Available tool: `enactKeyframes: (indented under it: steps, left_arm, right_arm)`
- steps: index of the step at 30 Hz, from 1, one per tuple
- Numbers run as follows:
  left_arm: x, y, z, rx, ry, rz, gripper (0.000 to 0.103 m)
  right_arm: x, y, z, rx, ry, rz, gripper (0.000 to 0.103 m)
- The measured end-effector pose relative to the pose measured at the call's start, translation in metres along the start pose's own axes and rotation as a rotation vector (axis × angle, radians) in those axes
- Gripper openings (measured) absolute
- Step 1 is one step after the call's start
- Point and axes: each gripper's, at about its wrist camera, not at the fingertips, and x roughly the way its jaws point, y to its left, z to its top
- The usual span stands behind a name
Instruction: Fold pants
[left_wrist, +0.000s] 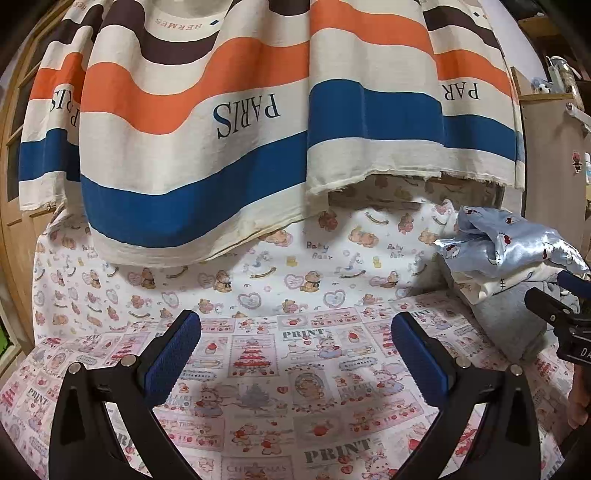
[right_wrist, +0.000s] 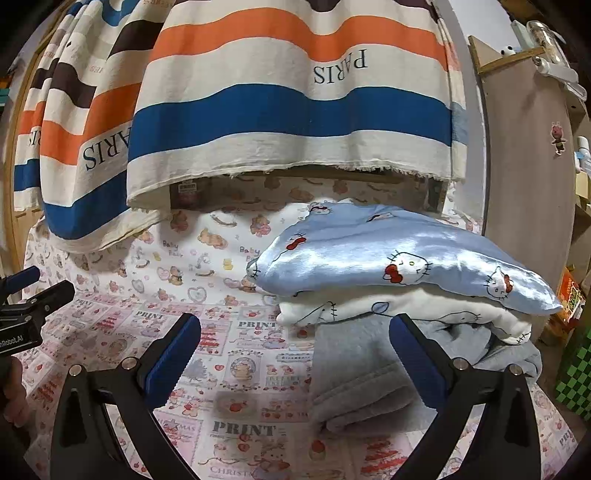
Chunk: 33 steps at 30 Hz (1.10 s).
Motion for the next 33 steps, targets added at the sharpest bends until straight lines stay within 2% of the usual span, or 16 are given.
enactKeyframes:
  steps: [33]
  left_arm:
    - [-0.0003,0.0030,-0.0005,-0.012,-0.001,0.012,0.102]
  right_arm:
    - [-0.0020,-0.0005,-0.0007,0.003,-0.008,-0.001,0.102]
